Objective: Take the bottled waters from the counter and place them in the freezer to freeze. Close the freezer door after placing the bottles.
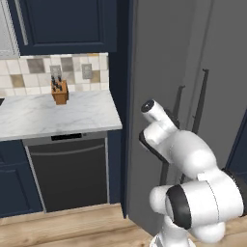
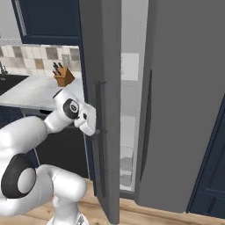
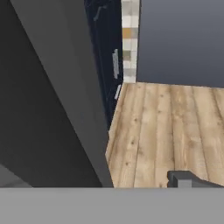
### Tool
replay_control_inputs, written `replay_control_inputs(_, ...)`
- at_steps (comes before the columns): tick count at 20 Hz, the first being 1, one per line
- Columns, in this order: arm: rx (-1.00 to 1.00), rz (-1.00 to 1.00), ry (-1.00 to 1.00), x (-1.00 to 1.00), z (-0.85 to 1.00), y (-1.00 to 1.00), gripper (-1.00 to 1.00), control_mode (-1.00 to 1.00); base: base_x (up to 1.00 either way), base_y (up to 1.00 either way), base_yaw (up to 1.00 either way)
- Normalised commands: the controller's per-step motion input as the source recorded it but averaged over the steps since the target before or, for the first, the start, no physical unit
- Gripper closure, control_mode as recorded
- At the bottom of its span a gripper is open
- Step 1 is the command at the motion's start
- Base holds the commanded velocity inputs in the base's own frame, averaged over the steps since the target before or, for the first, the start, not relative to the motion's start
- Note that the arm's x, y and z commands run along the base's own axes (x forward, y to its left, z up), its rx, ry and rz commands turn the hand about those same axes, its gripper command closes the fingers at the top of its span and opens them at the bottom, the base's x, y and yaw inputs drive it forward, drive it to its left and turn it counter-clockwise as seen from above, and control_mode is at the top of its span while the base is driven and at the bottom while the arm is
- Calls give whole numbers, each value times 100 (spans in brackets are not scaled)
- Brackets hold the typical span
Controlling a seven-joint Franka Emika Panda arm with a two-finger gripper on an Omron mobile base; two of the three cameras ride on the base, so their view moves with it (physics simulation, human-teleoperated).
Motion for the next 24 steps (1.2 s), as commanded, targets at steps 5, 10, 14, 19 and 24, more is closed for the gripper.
replay_control_inputs(5, 21, 33, 14, 51, 6, -88, -100, -100, 0, 0, 0)
replay_control_inputs(10, 8, 35, 13, 40, 17, -67, -100, -100, 0, 0, 0)
replay_control_inputs(14, 3, 26, -5, 1, 0, -55, -100, -100, 0, 0, 0)
replay_control_inputs(19, -3, 26, 0, 18, 0, -5, -100, -100, 0, 0, 0)
replay_control_inputs(24, -3, 17, 4, 47, 0, -7, -100, -100, 0, 0, 0)
